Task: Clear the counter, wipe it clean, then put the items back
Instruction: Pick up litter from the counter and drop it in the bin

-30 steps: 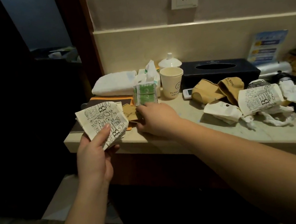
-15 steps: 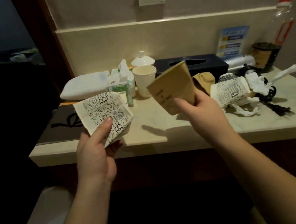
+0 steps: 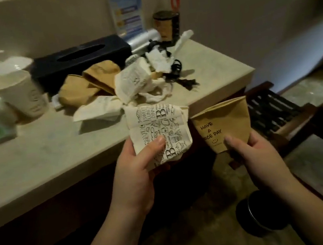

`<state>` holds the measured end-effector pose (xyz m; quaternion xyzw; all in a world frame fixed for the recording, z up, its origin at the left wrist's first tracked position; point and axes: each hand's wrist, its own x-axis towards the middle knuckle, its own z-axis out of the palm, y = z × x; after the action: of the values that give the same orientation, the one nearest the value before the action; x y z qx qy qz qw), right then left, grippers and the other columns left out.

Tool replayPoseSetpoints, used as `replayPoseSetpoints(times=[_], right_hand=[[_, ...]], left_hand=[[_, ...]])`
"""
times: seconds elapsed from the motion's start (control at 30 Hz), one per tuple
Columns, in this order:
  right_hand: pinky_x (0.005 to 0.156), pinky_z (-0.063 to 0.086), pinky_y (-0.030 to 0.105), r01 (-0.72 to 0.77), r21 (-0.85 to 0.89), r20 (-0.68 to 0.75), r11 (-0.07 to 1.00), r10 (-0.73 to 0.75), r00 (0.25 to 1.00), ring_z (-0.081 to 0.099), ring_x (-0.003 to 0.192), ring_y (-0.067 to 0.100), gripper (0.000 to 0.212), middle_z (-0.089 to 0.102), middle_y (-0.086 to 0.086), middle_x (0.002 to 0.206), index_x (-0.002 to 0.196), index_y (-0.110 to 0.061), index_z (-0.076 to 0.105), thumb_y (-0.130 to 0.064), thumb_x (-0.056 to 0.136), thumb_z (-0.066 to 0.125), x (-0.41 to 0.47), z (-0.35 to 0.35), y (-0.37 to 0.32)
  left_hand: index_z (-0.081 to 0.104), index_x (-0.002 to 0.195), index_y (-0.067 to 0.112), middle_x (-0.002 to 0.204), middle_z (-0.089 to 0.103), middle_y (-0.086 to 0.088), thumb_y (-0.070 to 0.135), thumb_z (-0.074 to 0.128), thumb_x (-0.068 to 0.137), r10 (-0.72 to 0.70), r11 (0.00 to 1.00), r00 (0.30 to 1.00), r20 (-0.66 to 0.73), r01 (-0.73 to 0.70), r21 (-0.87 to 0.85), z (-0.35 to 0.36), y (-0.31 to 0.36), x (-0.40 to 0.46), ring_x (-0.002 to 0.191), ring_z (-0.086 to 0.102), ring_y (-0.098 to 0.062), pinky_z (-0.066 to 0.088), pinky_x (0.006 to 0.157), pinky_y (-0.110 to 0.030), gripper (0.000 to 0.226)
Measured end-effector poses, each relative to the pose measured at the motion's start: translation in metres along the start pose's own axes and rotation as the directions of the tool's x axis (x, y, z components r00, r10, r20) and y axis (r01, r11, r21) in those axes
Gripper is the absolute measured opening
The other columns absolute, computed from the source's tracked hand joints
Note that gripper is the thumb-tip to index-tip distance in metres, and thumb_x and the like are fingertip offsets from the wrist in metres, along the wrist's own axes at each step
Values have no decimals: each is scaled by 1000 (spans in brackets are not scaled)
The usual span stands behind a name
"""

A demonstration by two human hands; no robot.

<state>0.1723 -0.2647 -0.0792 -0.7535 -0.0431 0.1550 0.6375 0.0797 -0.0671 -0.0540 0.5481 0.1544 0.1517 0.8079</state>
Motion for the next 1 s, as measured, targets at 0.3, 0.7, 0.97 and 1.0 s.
replayPoseSetpoints(times=[0.3, 0.7, 0.97, 1.0], right_hand=[[59, 43, 8, -186, -148, -204, 971, 154, 967, 59, 88, -4, 28, 62, -17, 106, 120, -27, 55, -33, 93, 57, 12, -134, 114], [76, 42, 28, -674, -204, -292, 710, 613, 734, 53, 93, 17, 34, 63, 8, 116, 125, -12, 54, -27, 95, 53, 47, -303, 317], [52, 36, 24, -743, -421, -270, 520, 710, 650, 55, 74, 13, 26, 58, -2, 88, 111, -14, 55, -30, 91, 49, 84, -355, 426], [52, 37, 24, -738, -455, -267, 498, 715, 647, 55, 72, 12, 25, 57, -3, 85, 109, -14, 55, -31, 91, 49, 88, -358, 439]], left_hand=[[59, 117, 21, 104, 75, 1, 15, 65, 87, -371, 912, 925, 77, 348, 217, 125, -130, 43, 89, 72, -20, 50, 60, -27, 31], [50, 121, 11, 106, 68, -13, 11, 62, 85, -793, 503, 601, -98, 738, 449, 245, -392, 83, 76, 68, -26, 46, 50, -28, 38], [46, 124, 10, 113, 62, -10, 18, 68, 83, -834, 295, 497, -239, 768, 568, 268, -537, 93, 90, 64, -26, 47, 62, -31, 48], [45, 124, 10, 113, 62, -10, 18, 69, 83, -834, 273, 490, -253, 766, 582, 270, -552, 94, 90, 64, -26, 47, 62, -30, 48]])
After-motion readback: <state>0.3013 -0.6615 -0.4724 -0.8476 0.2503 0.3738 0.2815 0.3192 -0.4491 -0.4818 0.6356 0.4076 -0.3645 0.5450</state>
